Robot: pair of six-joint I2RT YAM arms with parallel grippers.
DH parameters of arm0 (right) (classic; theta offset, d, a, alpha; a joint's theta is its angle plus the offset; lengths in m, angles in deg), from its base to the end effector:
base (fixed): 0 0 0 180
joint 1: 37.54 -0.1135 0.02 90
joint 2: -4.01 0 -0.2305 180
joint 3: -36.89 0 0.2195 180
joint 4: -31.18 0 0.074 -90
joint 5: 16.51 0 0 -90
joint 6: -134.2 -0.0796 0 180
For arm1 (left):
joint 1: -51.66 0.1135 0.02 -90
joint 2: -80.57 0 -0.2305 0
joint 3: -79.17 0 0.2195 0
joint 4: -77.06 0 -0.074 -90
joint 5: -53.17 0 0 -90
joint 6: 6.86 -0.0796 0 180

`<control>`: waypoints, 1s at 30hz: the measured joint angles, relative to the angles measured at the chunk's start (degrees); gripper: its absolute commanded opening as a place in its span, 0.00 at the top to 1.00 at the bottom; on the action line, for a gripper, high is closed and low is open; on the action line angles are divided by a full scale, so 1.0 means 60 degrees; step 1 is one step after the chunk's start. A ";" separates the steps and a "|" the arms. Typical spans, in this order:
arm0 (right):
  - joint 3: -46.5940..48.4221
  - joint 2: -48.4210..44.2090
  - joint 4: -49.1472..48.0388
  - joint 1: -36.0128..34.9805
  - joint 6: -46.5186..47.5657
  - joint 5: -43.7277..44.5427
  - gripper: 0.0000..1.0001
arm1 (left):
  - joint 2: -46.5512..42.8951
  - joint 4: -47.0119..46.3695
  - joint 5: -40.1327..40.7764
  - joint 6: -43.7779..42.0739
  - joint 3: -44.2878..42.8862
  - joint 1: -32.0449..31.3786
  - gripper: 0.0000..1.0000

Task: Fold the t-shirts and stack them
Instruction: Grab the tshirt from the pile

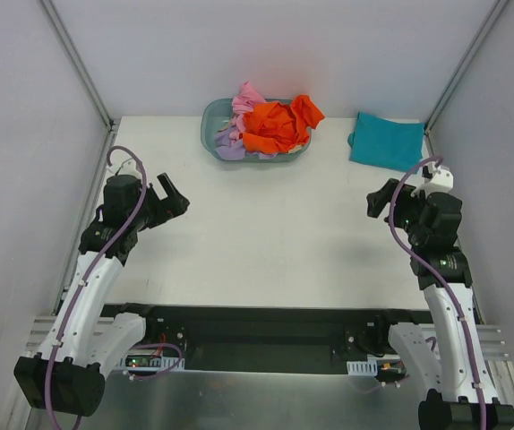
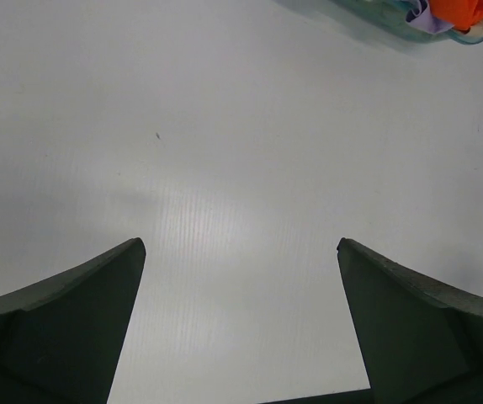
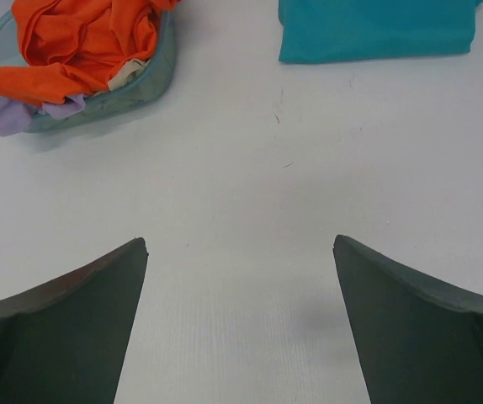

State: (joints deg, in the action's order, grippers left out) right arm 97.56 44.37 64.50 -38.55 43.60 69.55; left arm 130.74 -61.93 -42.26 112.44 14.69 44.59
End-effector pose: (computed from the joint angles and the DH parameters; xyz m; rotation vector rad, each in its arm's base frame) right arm 0.1996 0.0090 0.3044 -0.0556 1.7972 0.0819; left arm 0.2193 -0.0348 0.2759 -0.3396 2.0425 -0.4914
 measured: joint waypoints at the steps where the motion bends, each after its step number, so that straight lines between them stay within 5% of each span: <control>1: 0.0000 -0.0015 0.0015 0.0000 -0.0007 -0.0022 0.03 | -0.0047 0.0000 -0.0011 0.0000 0.0000 0.0000 0.01; 14: 0.0244 0.0200 0.0652 0.0000 -0.0044 -0.0095 0.03 | 0.0973 -0.0004 -0.0623 -0.0036 -0.1016 -0.0138 0.01; 30: 0.0463 0.0878 0.1147 0.0000 0.0539 -0.0648 0.03 | 0.8721 -0.0973 -0.1515 -0.1100 -0.8047 -0.1832 0.01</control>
State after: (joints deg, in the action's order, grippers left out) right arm 100.34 49.64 71.38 -38.55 46.84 65.66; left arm 183.07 -67.77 -51.35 105.84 -33.59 33.60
